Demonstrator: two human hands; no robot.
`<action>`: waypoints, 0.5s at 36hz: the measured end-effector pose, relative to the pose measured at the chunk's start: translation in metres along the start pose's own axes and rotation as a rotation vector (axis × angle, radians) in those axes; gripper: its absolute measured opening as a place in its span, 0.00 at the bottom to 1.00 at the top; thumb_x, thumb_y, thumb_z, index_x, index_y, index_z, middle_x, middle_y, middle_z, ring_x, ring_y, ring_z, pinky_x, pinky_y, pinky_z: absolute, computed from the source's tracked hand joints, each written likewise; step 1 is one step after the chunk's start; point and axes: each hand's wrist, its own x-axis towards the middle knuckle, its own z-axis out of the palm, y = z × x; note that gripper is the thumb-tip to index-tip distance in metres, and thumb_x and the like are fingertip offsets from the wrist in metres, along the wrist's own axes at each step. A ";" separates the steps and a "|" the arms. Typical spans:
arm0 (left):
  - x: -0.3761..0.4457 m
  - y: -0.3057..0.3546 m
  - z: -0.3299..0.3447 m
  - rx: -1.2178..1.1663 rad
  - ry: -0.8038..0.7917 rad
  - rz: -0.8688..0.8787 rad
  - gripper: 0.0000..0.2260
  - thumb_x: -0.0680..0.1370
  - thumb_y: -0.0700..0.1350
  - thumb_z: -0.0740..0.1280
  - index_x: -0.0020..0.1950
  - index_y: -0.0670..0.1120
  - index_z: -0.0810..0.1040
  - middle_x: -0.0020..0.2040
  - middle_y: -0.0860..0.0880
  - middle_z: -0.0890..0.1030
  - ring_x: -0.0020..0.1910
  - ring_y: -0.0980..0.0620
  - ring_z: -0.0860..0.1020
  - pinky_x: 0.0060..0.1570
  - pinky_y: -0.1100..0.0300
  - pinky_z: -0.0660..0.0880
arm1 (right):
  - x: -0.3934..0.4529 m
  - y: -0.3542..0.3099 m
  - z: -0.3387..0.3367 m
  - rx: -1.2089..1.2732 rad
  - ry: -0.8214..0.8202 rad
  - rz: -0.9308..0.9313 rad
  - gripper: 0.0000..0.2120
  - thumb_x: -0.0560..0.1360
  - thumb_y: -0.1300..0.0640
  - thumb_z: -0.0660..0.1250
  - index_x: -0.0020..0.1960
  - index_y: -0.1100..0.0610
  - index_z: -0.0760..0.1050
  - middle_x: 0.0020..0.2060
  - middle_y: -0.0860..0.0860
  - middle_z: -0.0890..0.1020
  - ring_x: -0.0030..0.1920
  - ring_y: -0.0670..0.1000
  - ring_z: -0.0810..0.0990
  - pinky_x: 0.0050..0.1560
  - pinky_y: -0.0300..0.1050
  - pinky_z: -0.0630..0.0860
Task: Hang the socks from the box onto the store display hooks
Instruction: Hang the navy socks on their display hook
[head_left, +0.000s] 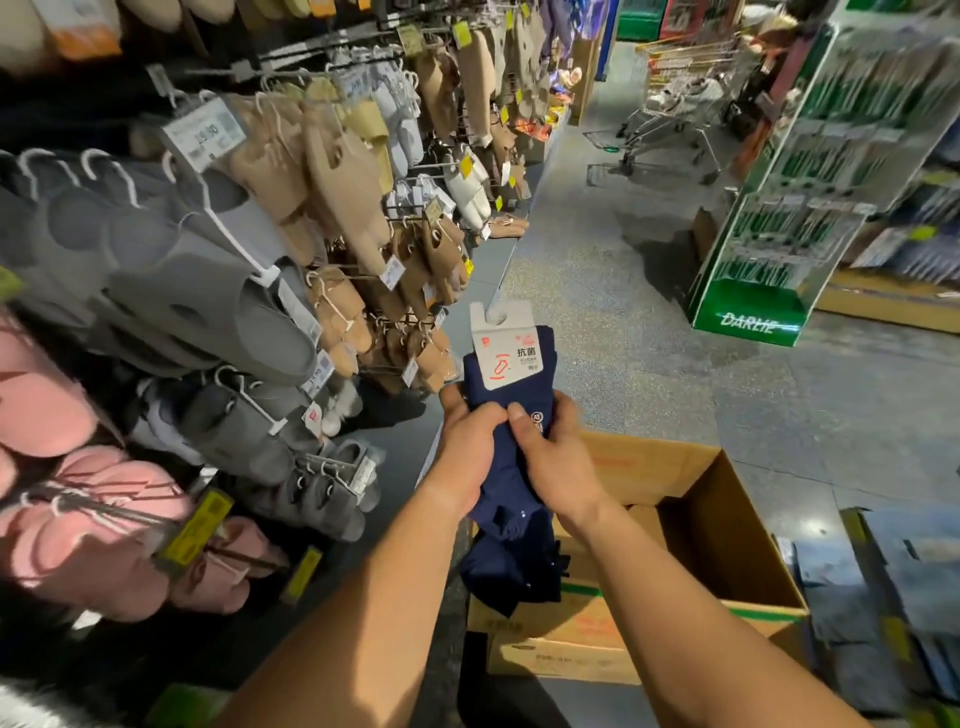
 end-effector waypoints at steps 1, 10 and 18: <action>-0.002 0.003 -0.001 0.003 0.016 0.032 0.20 0.74 0.36 0.65 0.64 0.48 0.70 0.49 0.48 0.85 0.44 0.51 0.85 0.41 0.57 0.80 | -0.003 -0.005 0.005 -0.035 0.002 -0.032 0.15 0.79 0.50 0.67 0.62 0.49 0.65 0.55 0.47 0.81 0.51 0.42 0.82 0.48 0.36 0.78; -0.067 0.035 -0.035 0.103 0.309 0.258 0.25 0.69 0.42 0.64 0.65 0.54 0.73 0.55 0.55 0.84 0.52 0.55 0.83 0.53 0.58 0.80 | -0.028 -0.031 0.045 -0.221 -0.254 -0.254 0.11 0.81 0.50 0.62 0.62 0.47 0.65 0.51 0.45 0.80 0.45 0.37 0.79 0.39 0.22 0.69; -0.184 0.027 -0.089 -0.004 0.789 0.397 0.22 0.68 0.40 0.64 0.61 0.53 0.74 0.53 0.52 0.84 0.50 0.53 0.83 0.53 0.59 0.79 | -0.107 -0.028 0.108 -0.217 -0.696 -0.368 0.17 0.81 0.49 0.63 0.68 0.50 0.66 0.55 0.45 0.79 0.54 0.49 0.80 0.52 0.44 0.78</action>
